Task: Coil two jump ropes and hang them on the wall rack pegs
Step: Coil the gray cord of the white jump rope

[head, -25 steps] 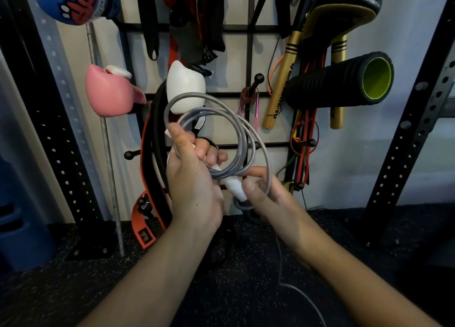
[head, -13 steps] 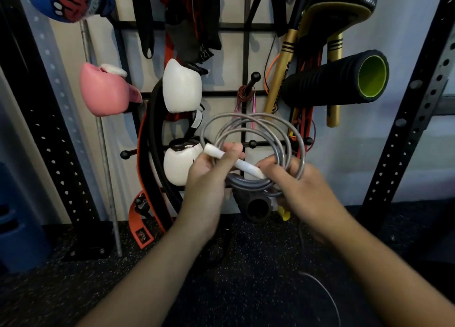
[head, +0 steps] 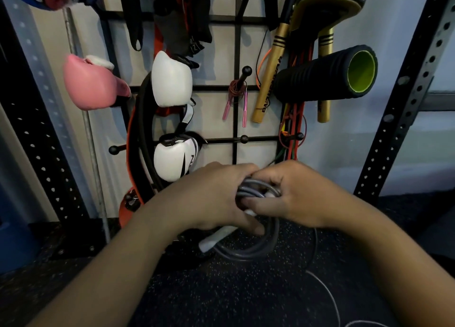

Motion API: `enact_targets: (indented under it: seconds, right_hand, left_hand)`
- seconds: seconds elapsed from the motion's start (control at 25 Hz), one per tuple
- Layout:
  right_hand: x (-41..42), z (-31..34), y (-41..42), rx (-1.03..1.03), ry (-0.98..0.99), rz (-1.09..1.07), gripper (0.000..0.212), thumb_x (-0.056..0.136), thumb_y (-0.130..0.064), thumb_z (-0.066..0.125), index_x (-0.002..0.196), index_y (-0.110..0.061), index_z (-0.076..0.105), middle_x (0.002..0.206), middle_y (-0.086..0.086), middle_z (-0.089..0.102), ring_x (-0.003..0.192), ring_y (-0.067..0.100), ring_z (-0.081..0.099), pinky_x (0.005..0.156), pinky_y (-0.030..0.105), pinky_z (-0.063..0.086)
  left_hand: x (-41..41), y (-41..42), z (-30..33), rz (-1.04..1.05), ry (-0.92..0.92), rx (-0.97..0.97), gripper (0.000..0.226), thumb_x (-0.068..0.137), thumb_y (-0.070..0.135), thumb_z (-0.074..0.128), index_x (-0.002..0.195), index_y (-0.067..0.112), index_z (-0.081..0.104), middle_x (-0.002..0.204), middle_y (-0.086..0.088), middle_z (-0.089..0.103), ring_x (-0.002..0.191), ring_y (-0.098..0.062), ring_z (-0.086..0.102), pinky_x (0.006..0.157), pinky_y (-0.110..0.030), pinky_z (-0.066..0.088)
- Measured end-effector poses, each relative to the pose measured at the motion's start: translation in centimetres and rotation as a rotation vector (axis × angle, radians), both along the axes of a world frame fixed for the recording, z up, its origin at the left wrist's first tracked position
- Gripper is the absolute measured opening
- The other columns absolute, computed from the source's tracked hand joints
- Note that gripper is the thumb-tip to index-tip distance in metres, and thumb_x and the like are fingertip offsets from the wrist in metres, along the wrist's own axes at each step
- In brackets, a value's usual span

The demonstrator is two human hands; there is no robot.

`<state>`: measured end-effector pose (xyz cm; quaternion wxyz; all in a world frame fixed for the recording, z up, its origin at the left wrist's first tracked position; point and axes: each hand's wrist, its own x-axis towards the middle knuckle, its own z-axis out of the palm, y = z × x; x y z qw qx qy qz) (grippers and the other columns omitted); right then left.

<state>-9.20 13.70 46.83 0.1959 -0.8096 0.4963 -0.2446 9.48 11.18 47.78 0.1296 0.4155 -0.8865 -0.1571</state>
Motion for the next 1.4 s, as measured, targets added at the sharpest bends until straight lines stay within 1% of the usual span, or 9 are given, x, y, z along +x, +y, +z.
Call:
enact_targets:
  seconds: [0.12, 0.24, 0.4, 0.52, 0.72, 0.88, 1.12, 1.28, 1.4]
  right_hand:
    - [0.2, -0.2, 0.1, -0.084, -0.084, -0.053, 0.022, 0.078, -0.049, 0.081, 0.083, -0.032, 0.068, 0.071, -0.007, 0.071, 0.056, 0.005, 0.057, 0.054, 0.032, 0.049]
    - [-0.1, 0.1, -0.1, -0.077, -0.275, -0.139, 0.048, 0.073, -0.068, 0.071, 0.095, -0.029, 0.054, 0.067, -0.006, 0.066, 0.054, 0.009, 0.051, 0.052, 0.029, 0.041]
    - [0.6, -0.1, 0.1, -0.022, -0.4, -0.037, 0.05, 0.088, -0.067, 0.053, 0.1, -0.02, 0.062, 0.083, -0.001, 0.077, 0.068, 0.02, 0.068, 0.067, 0.026, 0.048]
    - [-0.1, 0.5, 0.7, -0.009, -0.383, 0.003, 0.053, 0.088, -0.071, 0.051, 0.1, -0.022, 0.069, 0.073, -0.012, 0.07, 0.06, 0.01, 0.062, 0.064, 0.018, 0.046]
    - [-1.4, 1.6, 1.0, 0.019, -0.501, -0.025, 0.016, 0.093, -0.023, 0.065, 0.104, -0.014, 0.071, 0.053, -0.019, 0.058, 0.043, -0.003, 0.051, 0.044, 0.008, 0.038]
    - [-0.8, -0.1, -0.4, 0.081, -0.645, -0.178, 0.036, 0.105, -0.041, 0.049, 0.086, -0.018, 0.069, 0.059, 0.0, 0.029, 0.046, 0.013, 0.022, 0.043, 0.024, 0.02]
    - [3.1, -2.1, 0.3, 0.176, -0.773, -0.106, 0.073, 0.079, -0.087, 0.043, 0.101, -0.019, 0.062, 0.067, 0.002, 0.041, 0.045, 0.009, 0.032, 0.042, 0.028, 0.027]
    - [6.1, -2.9, 1.1, -0.011, -0.849, -0.134, 0.03, 0.095, -0.044, 0.058, 0.1, -0.016, 0.068, 0.062, -0.012, 0.066, 0.046, -0.004, 0.058, 0.045, 0.007, 0.041]
    - [5.5, -2.7, 0.6, -0.027, -0.942, -0.247, 0.032, 0.1, -0.046, 0.055, 0.088, -0.02, 0.069, 0.059, -0.012, 0.063, 0.047, -0.003, 0.054, 0.047, 0.01, 0.039]
  left_hand:
    - [0.8, -1.2, -0.3, 0.034, 0.114, 0.139, 0.035, 0.06, 0.049, 0.092, 0.084, 0.034, 0.073, 0.075, 0.013, 0.074, 0.071, -0.008, 0.069, 0.076, -0.037, 0.059]
    - [1.6, -1.4, 0.6, -0.042, 0.306, 0.228, 0.025, 0.072, 0.039, 0.089, 0.087, 0.022, 0.079, 0.077, 0.005, 0.08, 0.068, -0.011, 0.074, 0.073, -0.033, 0.061]
    - [2.6, -0.9, 1.6, -0.073, 0.546, 0.384, 0.022, 0.078, 0.033, 0.075, 0.093, 0.017, 0.075, 0.072, -0.003, 0.075, 0.033, -0.005, 0.039, 0.034, -0.018, 0.028]
    - [3.4, -1.4, 1.5, -0.003, 0.692, 0.46, 0.021, 0.086, 0.029, 0.069, 0.101, 0.015, 0.075, 0.065, -0.001, 0.07, 0.036, -0.007, 0.038, 0.036, -0.018, 0.026]
    - [4.8, -2.7, 0.9, 0.064, 0.939, 0.487, 0.025, 0.094, 0.03, 0.066, 0.096, 0.006, 0.07, 0.078, -0.016, 0.056, 0.035, -0.005, 0.026, 0.037, -0.019, 0.021]
    - [2.9, -2.8, 0.1, 0.165, 1.209, 0.541, 0.027, 0.1, 0.03, 0.063, 0.094, 0.004, 0.066, 0.082, -0.014, 0.043, 0.031, -0.003, 0.027, 0.034, -0.017, 0.025]
    - [-0.2, -1.7, -0.7, 0.463, 1.586, 0.385, 0.035, 0.107, 0.035, 0.052, 0.087, 0.007, 0.06, 0.066, -0.003, 0.044, 0.038, -0.006, 0.036, 0.036, -0.02, 0.036]
    - [-2.4, -0.3, -2.1, 0.533, 1.578, 0.361, 0.036, 0.105, 0.042, 0.05, 0.091, 0.011, 0.062, 0.06, 0.003, 0.055, 0.05, -0.009, 0.054, 0.054, -0.026, 0.05]
    - [-2.5, -0.1, -2.5, 0.514, 1.563, 0.319, 0.032, 0.101, 0.042, 0.059, 0.099, 0.011, 0.065, 0.067, 0.006, 0.06, 0.056, -0.003, 0.06, 0.068, -0.029, 0.05]
